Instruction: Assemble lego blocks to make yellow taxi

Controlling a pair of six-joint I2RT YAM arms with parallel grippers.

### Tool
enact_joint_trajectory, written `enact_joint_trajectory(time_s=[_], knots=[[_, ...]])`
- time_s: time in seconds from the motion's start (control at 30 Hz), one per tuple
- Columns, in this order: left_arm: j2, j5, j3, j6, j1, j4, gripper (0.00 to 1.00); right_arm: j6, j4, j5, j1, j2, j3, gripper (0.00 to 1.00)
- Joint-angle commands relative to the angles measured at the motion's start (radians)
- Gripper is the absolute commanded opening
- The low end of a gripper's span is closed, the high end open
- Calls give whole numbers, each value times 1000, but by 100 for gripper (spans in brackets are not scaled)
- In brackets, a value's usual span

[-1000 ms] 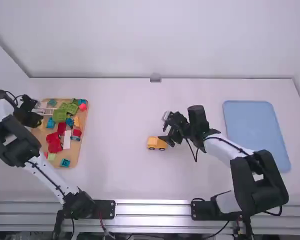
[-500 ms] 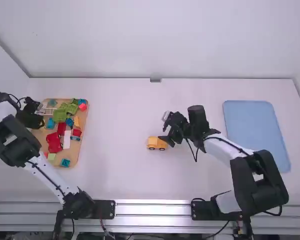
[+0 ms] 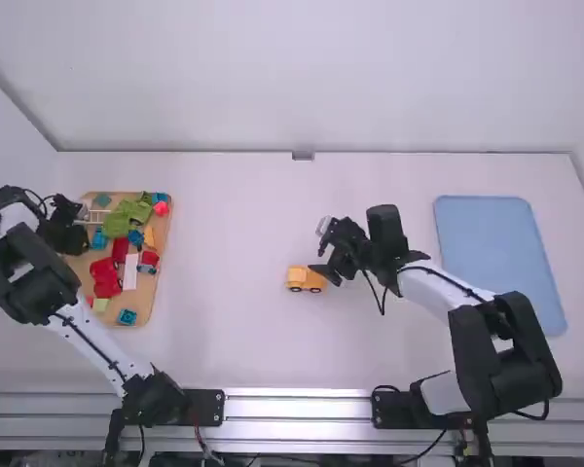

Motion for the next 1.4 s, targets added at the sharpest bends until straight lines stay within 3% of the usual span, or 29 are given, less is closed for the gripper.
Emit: enact_joint_trajectory(time_s=[0.0,0.7,1.03,1.17,1.37], knots=[[10,-7,-35,3,-5,18,52,2,3,-6,5,-16,8,98],[-52,20,-58,-121,-5,49,20,2,2,-6,5,-16,8,98],[-289,188,-60,-66,-11,-93,14,123,99,-6,5,-16,8,98],[-406,277,-75,7,-47,-169,11,294,218,-10,-5,-16,8,98],[-648,82,-277,-38,-241,-31,6,481,345,-10,-51,-16,9,98]])
